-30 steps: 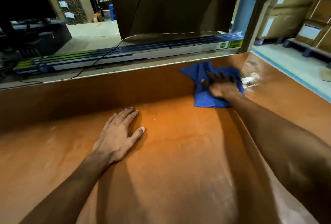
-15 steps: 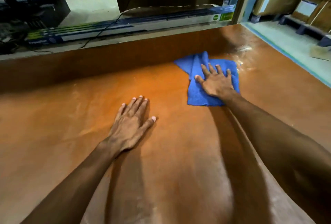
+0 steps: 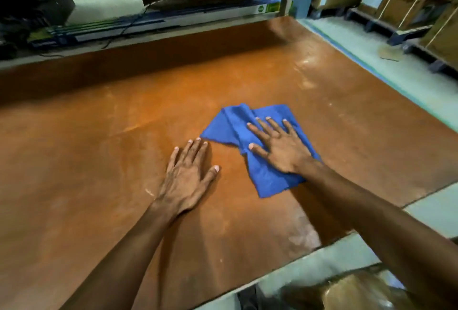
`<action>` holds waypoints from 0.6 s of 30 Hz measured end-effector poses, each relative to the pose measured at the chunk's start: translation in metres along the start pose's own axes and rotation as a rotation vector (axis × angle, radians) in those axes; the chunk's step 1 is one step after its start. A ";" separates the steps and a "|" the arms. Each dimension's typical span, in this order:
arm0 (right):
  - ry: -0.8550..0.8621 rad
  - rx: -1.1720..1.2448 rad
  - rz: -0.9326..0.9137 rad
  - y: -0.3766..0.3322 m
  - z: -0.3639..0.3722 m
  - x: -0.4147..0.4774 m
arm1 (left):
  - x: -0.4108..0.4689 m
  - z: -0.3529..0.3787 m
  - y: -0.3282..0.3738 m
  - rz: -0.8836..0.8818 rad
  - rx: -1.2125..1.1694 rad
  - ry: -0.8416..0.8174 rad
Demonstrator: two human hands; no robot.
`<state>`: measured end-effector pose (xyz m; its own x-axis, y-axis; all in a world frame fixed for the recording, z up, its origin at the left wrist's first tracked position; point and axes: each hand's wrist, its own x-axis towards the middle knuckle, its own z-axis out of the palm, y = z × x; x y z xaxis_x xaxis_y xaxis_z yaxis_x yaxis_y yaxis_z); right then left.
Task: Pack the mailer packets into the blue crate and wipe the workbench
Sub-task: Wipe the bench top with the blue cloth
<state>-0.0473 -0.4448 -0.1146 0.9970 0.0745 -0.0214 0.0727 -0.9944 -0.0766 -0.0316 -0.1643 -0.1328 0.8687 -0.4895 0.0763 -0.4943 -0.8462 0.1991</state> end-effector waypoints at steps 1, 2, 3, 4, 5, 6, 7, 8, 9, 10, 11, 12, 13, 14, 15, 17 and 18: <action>-0.008 0.001 -0.056 -0.004 0.001 -0.024 | -0.005 0.002 0.003 0.020 0.019 0.000; -0.002 0.001 -0.049 0.004 0.000 -0.040 | -0.010 0.003 0.006 0.040 0.029 0.002; 0.007 0.011 0.025 0.020 -0.002 -0.051 | -0.013 0.004 0.007 0.052 0.030 0.005; 0.021 0.015 0.142 0.041 -0.003 -0.059 | -0.015 0.003 0.007 0.055 0.026 0.007; 0.031 0.023 0.268 0.060 -0.006 -0.069 | -0.016 0.003 0.008 0.052 0.018 0.008; 0.035 0.025 0.371 0.074 -0.007 -0.079 | -0.017 0.002 0.008 0.048 0.009 0.007; 0.036 0.017 0.422 0.077 -0.007 -0.089 | -0.018 0.000 0.009 0.047 0.002 0.006; 0.040 -0.003 0.412 0.069 -0.006 -0.100 | -0.018 -0.001 0.010 0.048 0.003 0.008; 0.039 -0.020 0.349 0.054 -0.003 -0.112 | -0.019 -0.002 0.013 0.050 0.009 0.008; 0.027 -0.025 0.245 0.033 0.001 -0.123 | -0.020 -0.003 0.016 0.050 0.013 0.005; 0.004 -0.019 0.122 0.013 0.004 -0.135 | -0.020 -0.004 0.018 0.048 0.013 0.001; -0.016 -0.007 0.005 -0.003 0.007 -0.145 | -0.020 -0.005 0.019 0.044 0.012 -0.001; -0.028 0.007 -0.082 -0.012 0.007 -0.153 | -0.020 -0.005 0.020 0.038 0.012 -0.003; -0.032 0.014 -0.120 -0.010 0.007 -0.156 | -0.020 -0.007 0.020 0.035 0.015 -0.001; -0.036 0.020 -0.107 -0.001 0.005 -0.157 | -0.020 -0.007 0.019 0.036 0.015 -0.002; -0.017 0.022 0.017 0.036 0.002 -0.158 | -0.020 -0.008 0.018 0.046 0.012 -0.006; 0.007 0.024 0.103 0.060 0.000 -0.160 | -0.019 -0.009 0.020 0.056 0.010 -0.009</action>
<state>-0.2022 -0.5162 -0.1154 0.9993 -0.0283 -0.0234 -0.0305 -0.9947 -0.0982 -0.0573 -0.1700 -0.1220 0.8391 -0.5383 0.0783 -0.5428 -0.8193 0.1846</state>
